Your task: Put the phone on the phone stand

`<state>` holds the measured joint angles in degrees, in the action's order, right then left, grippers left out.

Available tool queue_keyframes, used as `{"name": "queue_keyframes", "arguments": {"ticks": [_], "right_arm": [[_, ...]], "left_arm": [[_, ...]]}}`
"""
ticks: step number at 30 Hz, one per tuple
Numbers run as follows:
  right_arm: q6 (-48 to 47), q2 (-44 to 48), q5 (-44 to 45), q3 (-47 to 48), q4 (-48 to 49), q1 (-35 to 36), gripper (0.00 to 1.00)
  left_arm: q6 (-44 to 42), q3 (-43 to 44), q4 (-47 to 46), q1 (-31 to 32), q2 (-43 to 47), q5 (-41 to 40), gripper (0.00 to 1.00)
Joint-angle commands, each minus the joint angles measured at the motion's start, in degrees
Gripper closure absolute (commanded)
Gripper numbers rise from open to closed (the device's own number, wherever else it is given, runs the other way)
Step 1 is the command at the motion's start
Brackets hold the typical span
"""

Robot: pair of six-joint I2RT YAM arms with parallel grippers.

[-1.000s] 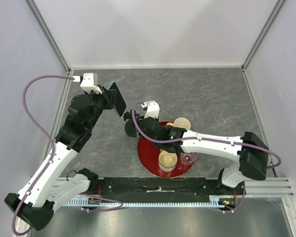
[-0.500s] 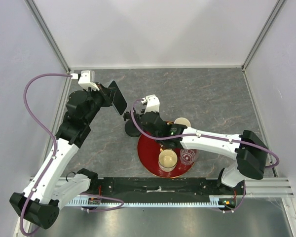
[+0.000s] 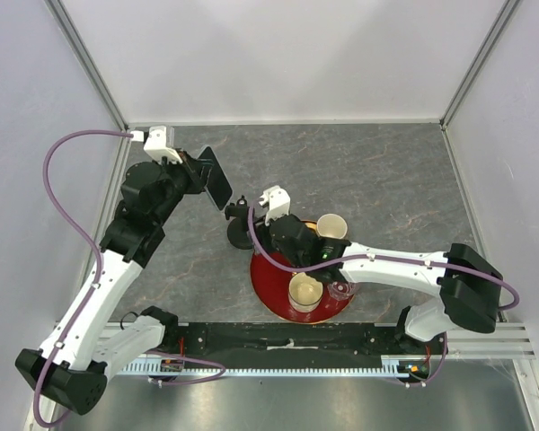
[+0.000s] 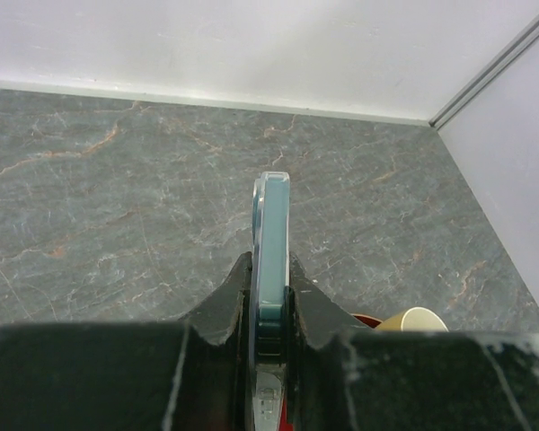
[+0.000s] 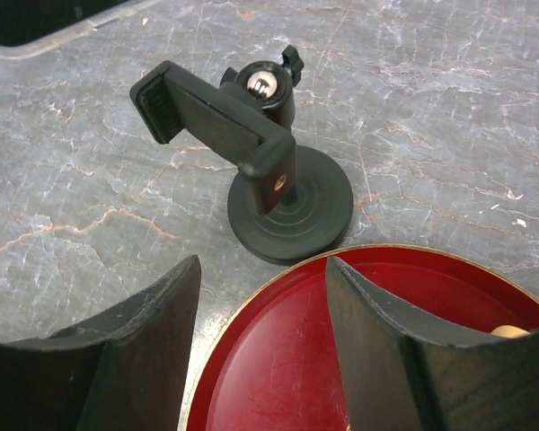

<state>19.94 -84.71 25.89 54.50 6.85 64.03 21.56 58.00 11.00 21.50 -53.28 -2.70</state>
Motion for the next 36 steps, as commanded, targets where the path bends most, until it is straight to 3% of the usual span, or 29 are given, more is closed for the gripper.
{"name": "queue_keyframes", "arguments": {"ticks": [1,15,23,29,33,34,35,36], "right_arm": [[-0.8,-1.9,5.5,2.7,3.7,0.0,0.36],[-7.0,-2.6,11.8,4.4,4.9,-0.8,0.61],[-16.1,-2.9,2.3,5.6,5.3,-5.3,0.68],[-21.2,-0.9,-14.5,4.6,7.5,-8.4,0.71],[-20.3,4.6,-19.6,-4.8,16.4,-9.5,0.69],[-20.1,5.3,-20.4,-6.3,17.9,-10.4,0.65],[-20.1,5.9,-20.9,-7.6,19.2,-10.7,0.48],[-20.1,6.5,-20.2,-9.4,21.0,-10.9,0.42]], "left_arm": [[-1.7,4.1,-2.0,0.1,0.9,0.2,0.98],[-4.0,-4.0,-6.4,-1.0,3.3,4.6,0.98],[-2.6,-5.3,-7.3,-1.2,4.2,5.5,0.98],[-2.8,-6.6,-9.9,-1.2,3.7,8.6,0.98],[-2.1,-5.6,-9.6,-1.2,2.7,7.9,0.98],[-0.5,-5.3,-9.3,-1.2,2.9,7.0,0.98],[0.4,-4.9,-8.9,-1.2,3.0,5.4,0.98],[1.1,-3.3,-7.4,-1.2,3.1,4.8,0.98]]}}
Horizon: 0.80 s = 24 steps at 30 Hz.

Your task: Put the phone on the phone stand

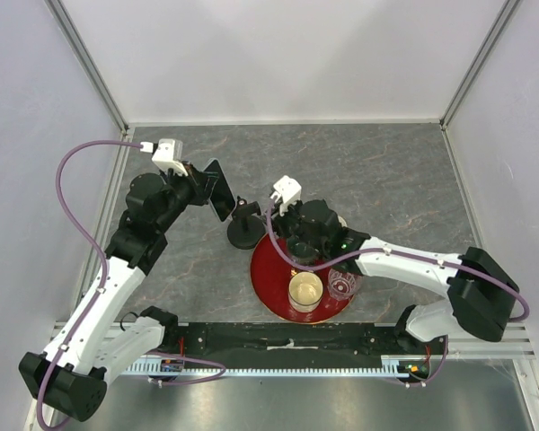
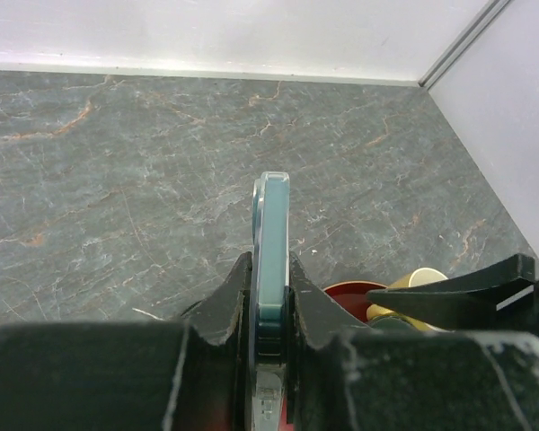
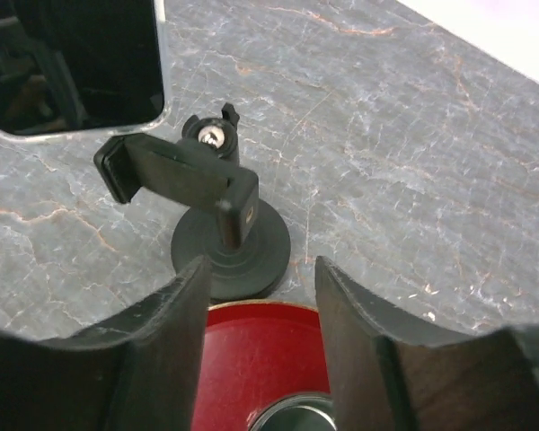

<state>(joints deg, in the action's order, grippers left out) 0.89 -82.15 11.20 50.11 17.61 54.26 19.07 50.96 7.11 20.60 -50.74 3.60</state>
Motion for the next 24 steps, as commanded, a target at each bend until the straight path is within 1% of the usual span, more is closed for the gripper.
{"name": "queue_keyframes", "arguments": {"ticks": [1,2,3,4,6,8,9,10,11,12,14,15,16,18,20,24], "right_arm": [[-1.1,4.3,-4.8,-5.8,11.1,-1.3,0.36],[-1.1,4.9,-4.3,-7.6,12.4,-1.2,0.34],[-0.9,5.3,-4.3,-8.8,15.7,-1.2,0.33],[0.9,5.7,-5.3,-9.9,17.8,-1.2,0.31],[2.9,5.7,-6.9,-12.7,24.5,-1.1,0.3],[3.7,4.6,-6.0,-12.9,26.1,-0.4,0.34],[3.2,4.3,-3.2,-13.4,28.3,0.9,0.38],[2.8,3.7,-1.2,-14.2,31.1,1.7,0.47],[2.5,2.8,-0.7,-16.2,34.0,2.2,0.51],[2.1,2.3,-0.9,-17.1,39.4,2.5,0.54],[2.0,1.0,-0.2,-18.5,42.5,3.2,0.55],[1.8,0.5,0.0,-18.6,44.5,3.5,0.54],[1.8,-0.1,0.2,-18.5,44.5,3.5,0.52],[1.1,-1.5,0.7,-17.9,44.5,3.8,0.51],[0.4,-2.3,2.9,-18.4,47.2,4.4,0.52],[-0.4,-3.7,6.3,-17.6,48.4,4.5,0.56]], "left_arm": [[5.1,5.1,-2.5,-0.3,0.5,-2.5,0.98],[5.8,6.6,-1.2,-0.3,0.4,-3.1,0.98],[6.4,9.0,0.4,-0.3,0.3,-3.5,0.98],[7.5,9.9,0.8,-0.3,0.3,-4.8,0.98],[7.7,11.1,-0.8,-0.3,0.4,-4.4,0.98],[6.2,11.0,-1.8,-0.3,0.0,-3.9,0.98],[5.6,11.0,-2.0,-0.2,-0.2,-3.9,0.98],[4.6,10.8,-1.9,-0.3,-0.8,-3.9,0.98],[4.2,10.5,-2.2,-0.3,-0.8,-3.9,0.98],[4.0,9.0,-2.8,-0.2,-0.7,-3.9,0.98],[4.0,6.9,-6.1,-0.3,0.0,-3.9,0.98],[4.0,5.4,-6.8,-0.3,0.3,-2.5,0.98],[3.7,4.9,-6.9,-0.3,0.5,-1.8,0.98],[2.7,3.5,-8.6,-0.3,0.8,-0.9,0.98],[2.7,2.4,-8.7,-0.5,1.5,0.2,0.98],[3.1,0.6,-8.5,-0.6,3.7,1.4,0.98]]}}
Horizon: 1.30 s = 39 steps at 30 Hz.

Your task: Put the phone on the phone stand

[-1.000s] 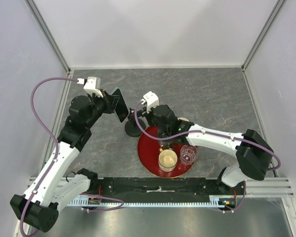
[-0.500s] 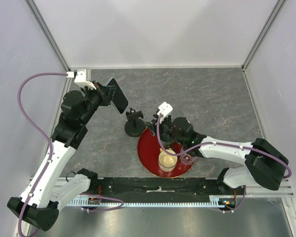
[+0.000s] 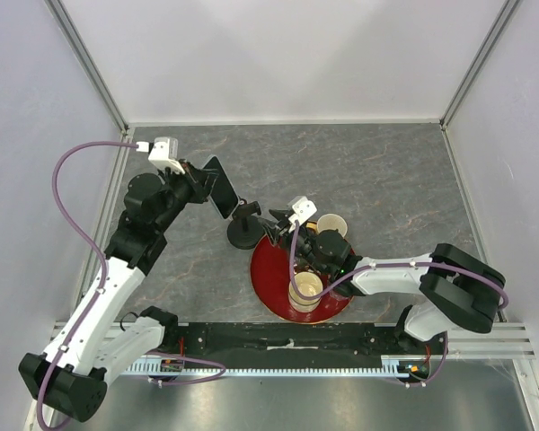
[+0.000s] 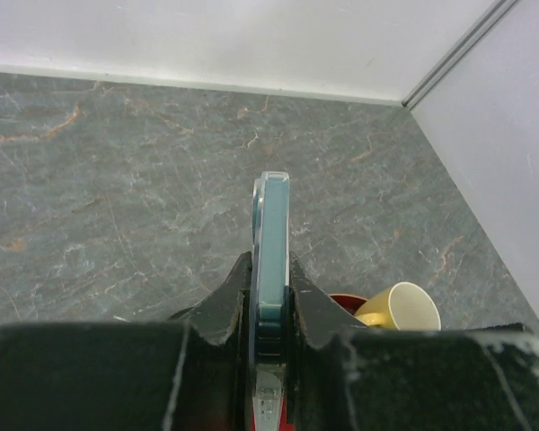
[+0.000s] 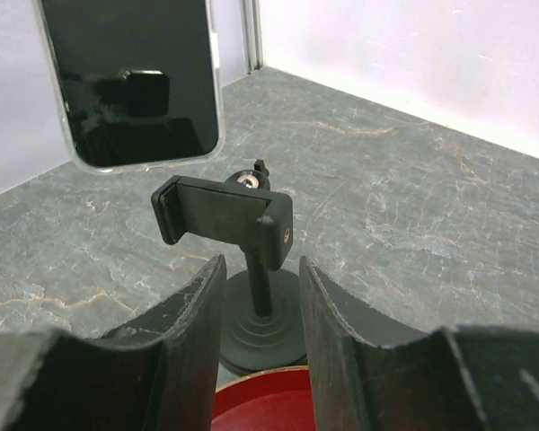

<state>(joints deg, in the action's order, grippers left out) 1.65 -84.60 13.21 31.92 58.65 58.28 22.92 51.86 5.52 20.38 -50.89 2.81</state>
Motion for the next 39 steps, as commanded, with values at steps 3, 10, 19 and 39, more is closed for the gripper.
{"name": "queue_keyframes", "arguments": {"ticks": [3,10,19,39], "right_arm": [[-2.9,-2.7,4.4,1.4,7.9,0.5,0.58],[-2.5,-5.7,3.2,3.1,8.5,0.5,0.53],[-5.0,-6.9,5.5,5.1,8.1,0.4,0.5],[-3.3,-10.4,4.8,8.7,5.6,-1.6,1.0]], "left_arm": [[-0.6,-0.4,-7.3,-0.9,4.1,1.7,0.98],[2.7,-0.7,-7.5,-3.2,1.6,3.9,0.98],[11.8,-2.8,-12.2,-10.4,-1.9,14.2,0.98],[7.5,-2.5,-15.3,-10.3,-2.7,21.9,0.98]]}}
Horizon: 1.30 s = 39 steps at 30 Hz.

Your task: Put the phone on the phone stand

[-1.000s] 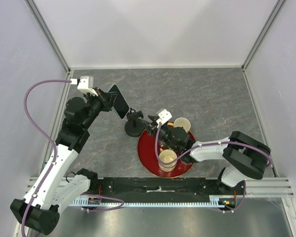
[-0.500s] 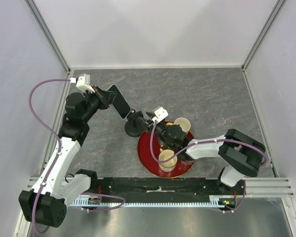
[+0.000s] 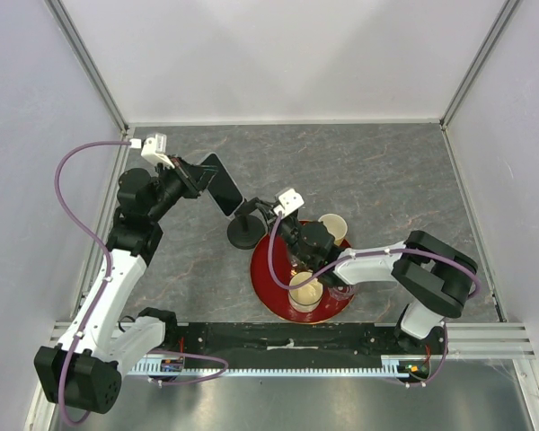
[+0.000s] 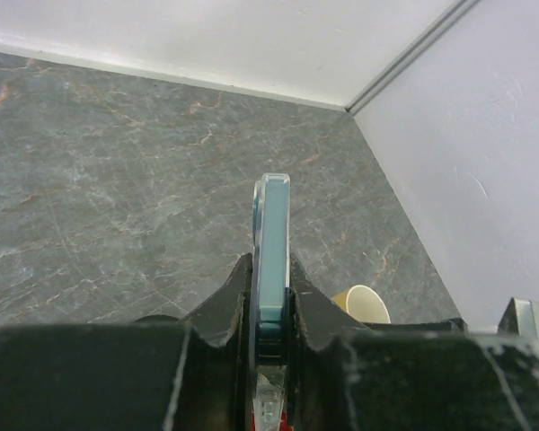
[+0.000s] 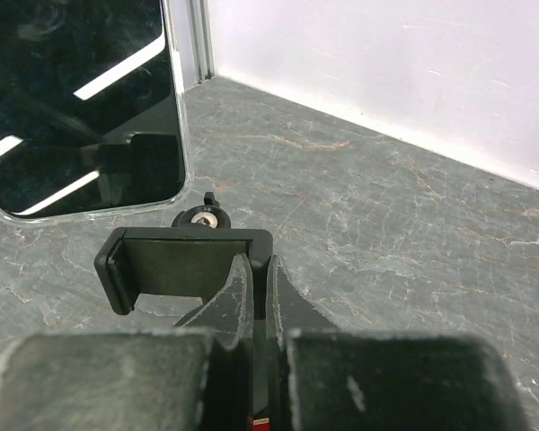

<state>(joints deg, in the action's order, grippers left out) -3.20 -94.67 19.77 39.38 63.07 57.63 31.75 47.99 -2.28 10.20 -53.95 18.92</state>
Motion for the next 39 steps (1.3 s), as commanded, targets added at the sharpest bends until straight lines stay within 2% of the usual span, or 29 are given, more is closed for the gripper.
{"name": "queue_keyframes", "arguments": {"ticks": [1,3,10,12,15,19,23,25,32,39], "right_arm": [[1.7,-0.3,-2.3,1.1,1.1,-1.2,1.0],[2.0,-0.2,-3.7,1.3,0.5,-1.7,1.0],[4.9,-0.4,-18.4,5.1,-8.3,-5.6,1.0],[5.3,-0.5,-19.7,5.7,-9.6,-6.2,1.0],[4.6,-0.2,-20.5,5.8,-12.2,-6.7,1.0],[4.5,0.5,-20.1,4.7,-11.6,-6.6,0.78],[4.7,0.2,-18.7,4.5,-11.0,-6.7,0.66],[4.6,0.1,-18.8,4.5,-10.7,-6.7,0.63],[4.6,-0.2,-18.4,4.8,-10.0,-6.7,0.64],[4.7,-0.6,-16.8,4.7,-8.3,-6.7,0.73]], "left_arm": [[-1.6,1.3,-8.0,-0.2,-0.2,6.6,0.98],[-1.9,1.3,-9.0,-0.2,-0.9,9.5,0.98],[-1.4,0.4,-17.7,0.1,-3.3,20.9,0.98],[-1.1,-0.6,-19.7,0.2,-3.3,23.3,0.98],[-1.6,-1.7,-20.2,0.3,-1.8,21.1,0.98],[-3.5,-2.8,-19.1,0.3,0.9,16.2,0.98],[-4.5,-3.9,-17.2,0.2,3.4,8.4,0.98],[-4.9,-4.5,-16.8,0.1,4.4,6.4,0.98],[-4.2,-4.1,-16.9,0.1,3.3,8.1,0.98],[-3.8,-3.9,-17.1,0.0,2.3,9.6,0.98]]}}
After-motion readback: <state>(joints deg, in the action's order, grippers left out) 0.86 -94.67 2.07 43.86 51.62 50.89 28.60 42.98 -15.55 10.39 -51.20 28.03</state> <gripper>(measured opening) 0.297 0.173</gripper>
